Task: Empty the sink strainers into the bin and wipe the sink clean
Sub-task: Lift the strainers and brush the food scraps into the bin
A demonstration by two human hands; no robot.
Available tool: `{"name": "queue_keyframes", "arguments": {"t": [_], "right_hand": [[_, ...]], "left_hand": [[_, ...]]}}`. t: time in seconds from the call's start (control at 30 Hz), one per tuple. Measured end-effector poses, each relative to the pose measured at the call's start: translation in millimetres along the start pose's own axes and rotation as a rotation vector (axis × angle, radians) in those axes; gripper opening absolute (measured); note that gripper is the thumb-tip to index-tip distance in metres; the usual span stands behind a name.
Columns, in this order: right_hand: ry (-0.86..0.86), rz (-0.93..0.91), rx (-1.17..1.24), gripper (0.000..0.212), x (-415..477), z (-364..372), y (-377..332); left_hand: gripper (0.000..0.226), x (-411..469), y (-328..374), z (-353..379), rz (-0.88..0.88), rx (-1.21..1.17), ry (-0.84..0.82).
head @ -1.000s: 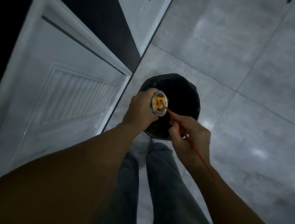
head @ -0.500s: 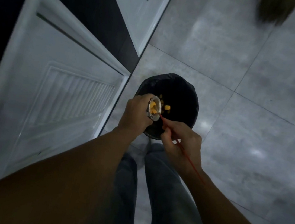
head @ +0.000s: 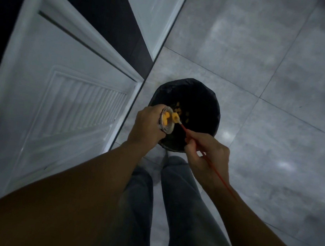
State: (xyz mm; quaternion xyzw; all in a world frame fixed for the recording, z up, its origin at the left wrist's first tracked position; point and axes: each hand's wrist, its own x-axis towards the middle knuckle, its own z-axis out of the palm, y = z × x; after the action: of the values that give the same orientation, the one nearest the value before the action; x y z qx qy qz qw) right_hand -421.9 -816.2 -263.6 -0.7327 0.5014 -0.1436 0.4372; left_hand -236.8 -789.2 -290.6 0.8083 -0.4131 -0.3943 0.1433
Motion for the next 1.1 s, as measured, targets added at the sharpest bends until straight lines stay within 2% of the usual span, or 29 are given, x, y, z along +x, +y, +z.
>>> {"name": "queue_keyframes", "arguments": {"t": [0.23, 0.53, 0.67, 0.77, 0.87, 1.0, 1.1], "right_hand": [[-0.096, -0.021, 0.056, 0.027, 5, 19, -11], [-0.012, 0.042, -0.012, 0.031, 2, 6, 9], [0.033, -0.013, 0.011, 0.029, 6, 4, 5], [-0.051, -0.075, 0.032, 0.027, 15, 11, -4], [-0.097, -0.045, 0.038, 0.026, 21, 20, -6], [-0.051, 0.01, 0.031, 0.028, 22, 17, 3], [0.008, 0.027, 0.021, 0.03, 20, 8, 8]], "left_hand": [[0.067, 6, 4, 3, -0.004, -0.021, -0.031], [0.071, 11, -1, 2, -0.039, 0.031, -0.015], [0.07, 12, -1, 4, -0.044, 0.021, -0.016], [0.068, 13, 1, 5, -0.028, -0.009, 0.01], [0.068, 14, 2, 5, -0.024, -0.013, 0.012], [0.064, 15, 1, 3, -0.026, -0.004, 0.015], [0.069, 16, 0, 1, -0.047, 0.02, 0.015]]}}
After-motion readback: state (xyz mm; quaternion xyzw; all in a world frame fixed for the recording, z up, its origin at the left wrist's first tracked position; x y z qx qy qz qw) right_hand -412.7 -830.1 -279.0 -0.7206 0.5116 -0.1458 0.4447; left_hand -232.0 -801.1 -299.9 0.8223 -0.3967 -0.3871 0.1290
